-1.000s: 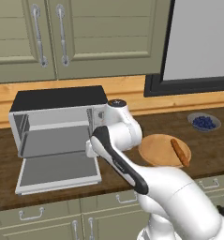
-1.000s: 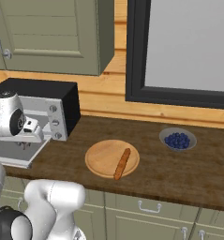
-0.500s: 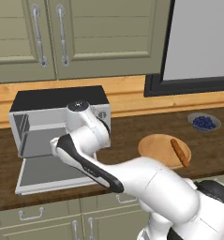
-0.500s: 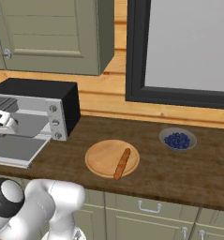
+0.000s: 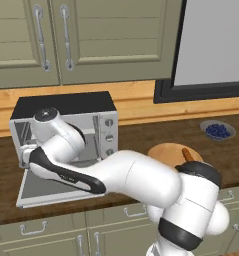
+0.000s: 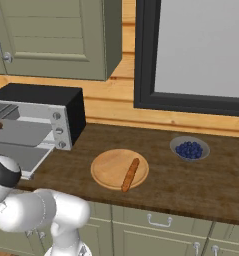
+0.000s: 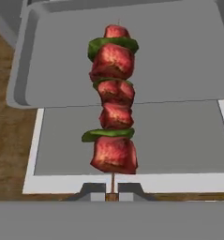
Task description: Pick up the kebab skewer and baguette bread, and place them inside the toaster oven. Close the toaster oven door and start by setting the timer.
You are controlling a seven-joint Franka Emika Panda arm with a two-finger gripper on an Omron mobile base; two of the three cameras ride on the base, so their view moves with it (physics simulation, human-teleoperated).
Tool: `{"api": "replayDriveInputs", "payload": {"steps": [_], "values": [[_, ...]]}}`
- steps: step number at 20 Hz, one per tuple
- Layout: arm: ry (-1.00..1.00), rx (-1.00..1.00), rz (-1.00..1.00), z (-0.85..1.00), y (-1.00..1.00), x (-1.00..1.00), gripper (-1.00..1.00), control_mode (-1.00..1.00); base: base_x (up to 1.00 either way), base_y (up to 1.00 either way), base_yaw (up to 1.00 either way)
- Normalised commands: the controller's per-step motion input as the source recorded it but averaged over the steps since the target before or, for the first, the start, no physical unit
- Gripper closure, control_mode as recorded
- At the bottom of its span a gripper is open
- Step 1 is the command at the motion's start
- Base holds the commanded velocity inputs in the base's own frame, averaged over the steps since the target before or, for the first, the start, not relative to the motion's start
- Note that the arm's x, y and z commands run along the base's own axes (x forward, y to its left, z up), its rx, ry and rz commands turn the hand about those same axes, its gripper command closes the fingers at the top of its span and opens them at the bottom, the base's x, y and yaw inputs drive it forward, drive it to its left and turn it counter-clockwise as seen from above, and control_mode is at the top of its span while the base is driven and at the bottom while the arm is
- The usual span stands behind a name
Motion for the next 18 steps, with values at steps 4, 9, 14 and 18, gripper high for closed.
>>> {"api": "replayDriveInputs", "payload": {"steps": [4,9,14,18], "values": [[0.0,0.06,-0.1,-0.01,0.0,0.45,1.0,-1.0,0.0,0.0,0.0],[0.0,0.0,-0.05,-0.24,0.0,0.34,1.0,-1.0,0.0,0.0,0.0],[0.0,0.0,-0.01,-0.23,0.0,0.28,1.0,-1.0,0.0,0.0,0.0],[0.03,0.0,-0.01,0.0,0.0,0.29,1.0,-1.0,0.0,0.0,0.0]]}}
